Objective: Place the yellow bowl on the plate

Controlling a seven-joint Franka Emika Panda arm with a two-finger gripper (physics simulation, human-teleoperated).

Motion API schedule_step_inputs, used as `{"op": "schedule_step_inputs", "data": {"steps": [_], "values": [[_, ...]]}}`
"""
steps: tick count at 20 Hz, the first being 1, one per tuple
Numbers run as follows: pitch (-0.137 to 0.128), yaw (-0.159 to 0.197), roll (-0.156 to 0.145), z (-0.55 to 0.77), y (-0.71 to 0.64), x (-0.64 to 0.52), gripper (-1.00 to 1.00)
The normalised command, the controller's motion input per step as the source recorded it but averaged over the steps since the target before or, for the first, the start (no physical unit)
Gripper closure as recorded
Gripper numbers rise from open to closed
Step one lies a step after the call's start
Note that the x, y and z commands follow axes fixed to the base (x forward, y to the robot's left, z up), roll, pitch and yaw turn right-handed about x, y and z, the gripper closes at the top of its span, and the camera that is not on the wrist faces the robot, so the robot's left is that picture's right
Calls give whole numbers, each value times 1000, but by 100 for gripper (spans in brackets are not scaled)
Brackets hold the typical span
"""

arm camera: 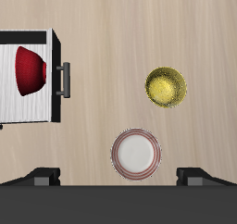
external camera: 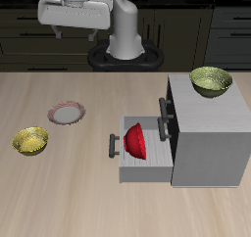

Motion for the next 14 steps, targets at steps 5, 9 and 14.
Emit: {"op": "schedule_step_inputs", "data": {"steps": [5,9,14], "values": [[-24,14,-14,119,-319,143,-100],[-25,26,0,110,-241,159,-100],[-12,30,22,81,-207,193,-100]]}}
